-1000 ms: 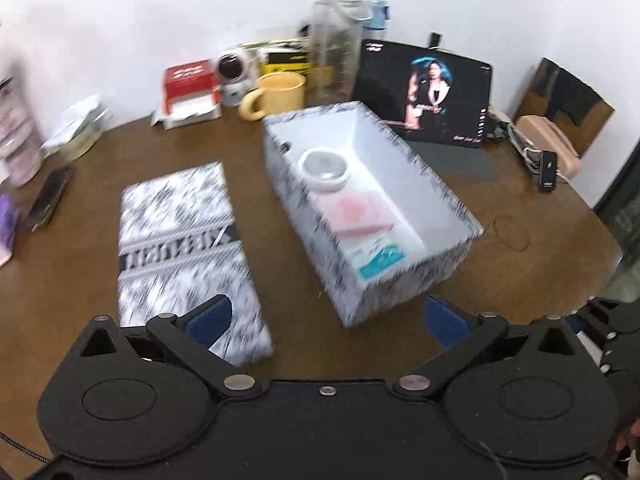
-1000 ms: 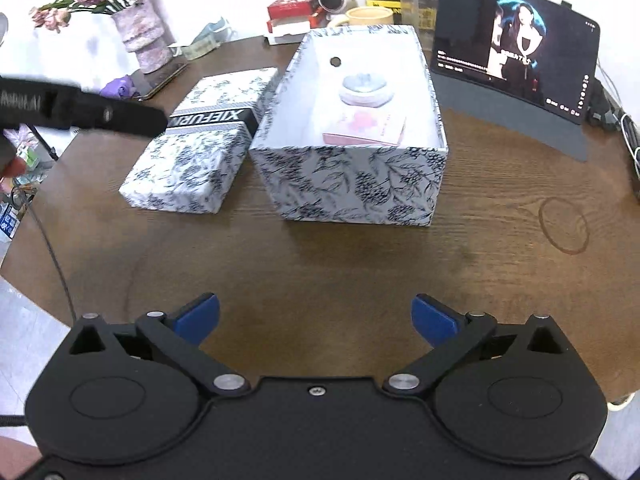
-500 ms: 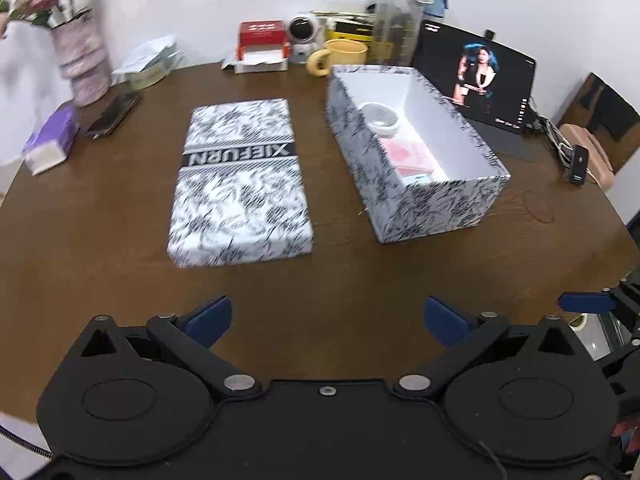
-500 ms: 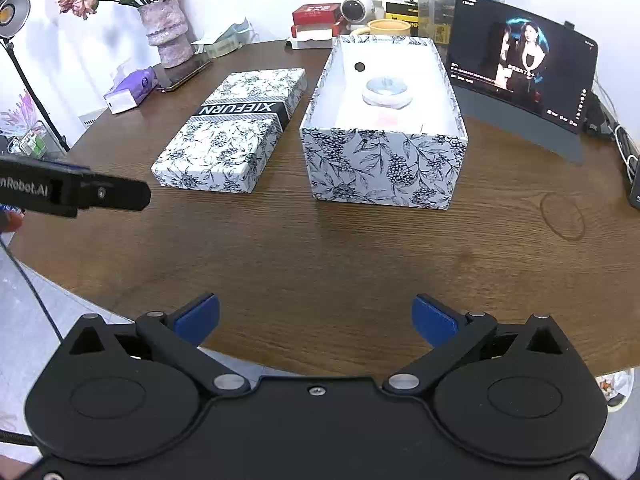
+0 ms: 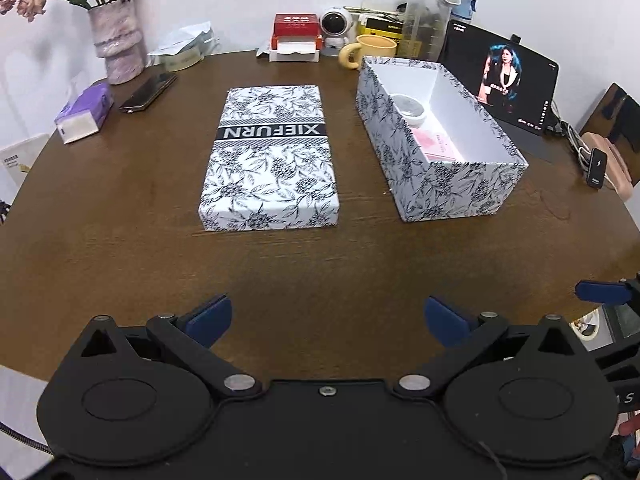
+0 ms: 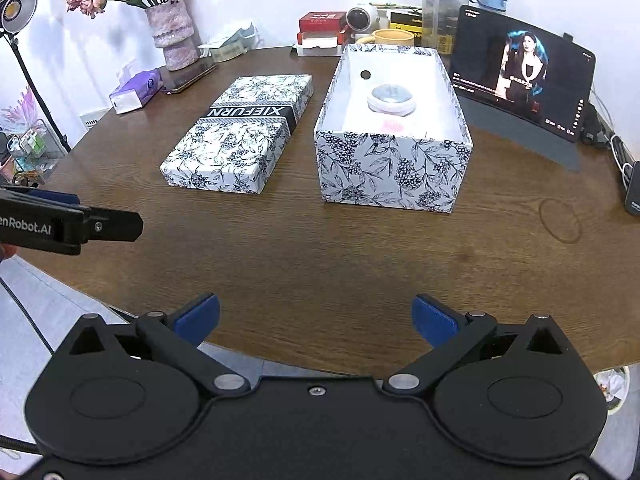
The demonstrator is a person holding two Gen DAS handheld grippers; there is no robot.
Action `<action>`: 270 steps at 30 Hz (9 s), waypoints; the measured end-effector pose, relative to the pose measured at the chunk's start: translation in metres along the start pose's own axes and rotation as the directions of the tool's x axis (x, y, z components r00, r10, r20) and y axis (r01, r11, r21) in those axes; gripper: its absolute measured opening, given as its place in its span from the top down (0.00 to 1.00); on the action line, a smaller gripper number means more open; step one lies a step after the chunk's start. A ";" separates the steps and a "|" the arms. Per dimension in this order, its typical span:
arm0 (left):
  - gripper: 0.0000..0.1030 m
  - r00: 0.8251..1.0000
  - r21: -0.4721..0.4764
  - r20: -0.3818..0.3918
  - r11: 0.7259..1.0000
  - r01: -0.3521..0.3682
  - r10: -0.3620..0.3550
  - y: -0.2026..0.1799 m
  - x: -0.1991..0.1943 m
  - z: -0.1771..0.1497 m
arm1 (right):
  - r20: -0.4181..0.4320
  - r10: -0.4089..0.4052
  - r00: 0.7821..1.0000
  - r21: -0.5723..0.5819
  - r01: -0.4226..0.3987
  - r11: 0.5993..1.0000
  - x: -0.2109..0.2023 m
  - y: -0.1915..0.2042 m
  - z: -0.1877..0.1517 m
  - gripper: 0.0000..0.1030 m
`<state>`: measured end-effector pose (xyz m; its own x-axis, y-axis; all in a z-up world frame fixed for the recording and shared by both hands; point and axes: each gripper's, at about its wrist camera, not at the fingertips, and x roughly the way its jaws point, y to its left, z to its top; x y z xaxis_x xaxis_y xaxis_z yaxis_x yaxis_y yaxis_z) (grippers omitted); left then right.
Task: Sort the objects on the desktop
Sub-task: 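Move both grippers back toward the XIEFURN-printed lid, then grasp the XIEFURN lid edges with the left gripper while the right gripper grasps too, then lift the lid with both grippers and carry it over the open floral box, then lower the lid onto the floral box rim with both grippers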
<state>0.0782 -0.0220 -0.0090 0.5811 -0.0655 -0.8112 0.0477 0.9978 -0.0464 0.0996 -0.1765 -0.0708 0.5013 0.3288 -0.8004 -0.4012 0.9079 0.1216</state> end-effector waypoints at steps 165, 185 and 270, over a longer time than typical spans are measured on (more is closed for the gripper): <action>0.03 0.992 -0.275 -0.046 0.954 -0.124 0.116 0.101 0.053 -0.010 | -0.044 0.357 0.933 -0.079 -0.360 0.930 0.124 0.109 0.049 0.00; 0.03 0.981 -0.258 0.098 0.956 -0.138 0.168 0.068 -0.005 -0.033 | 0.085 0.343 0.936 -0.122 -0.332 0.935 0.053 0.095 0.019 0.00; 0.00 0.999 -0.071 -0.045 0.997 0.018 -0.021 0.020 0.247 0.151 | 0.091 0.097 0.991 0.078 -0.104 0.991 0.155 -0.129 0.173 0.00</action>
<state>0.3459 -0.0197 -0.1224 0.5429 -0.0862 -0.8353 0.0006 0.9947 -0.1023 0.3617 -0.1977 -0.1084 0.5276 0.4378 -0.7280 -0.3907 0.8860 0.2498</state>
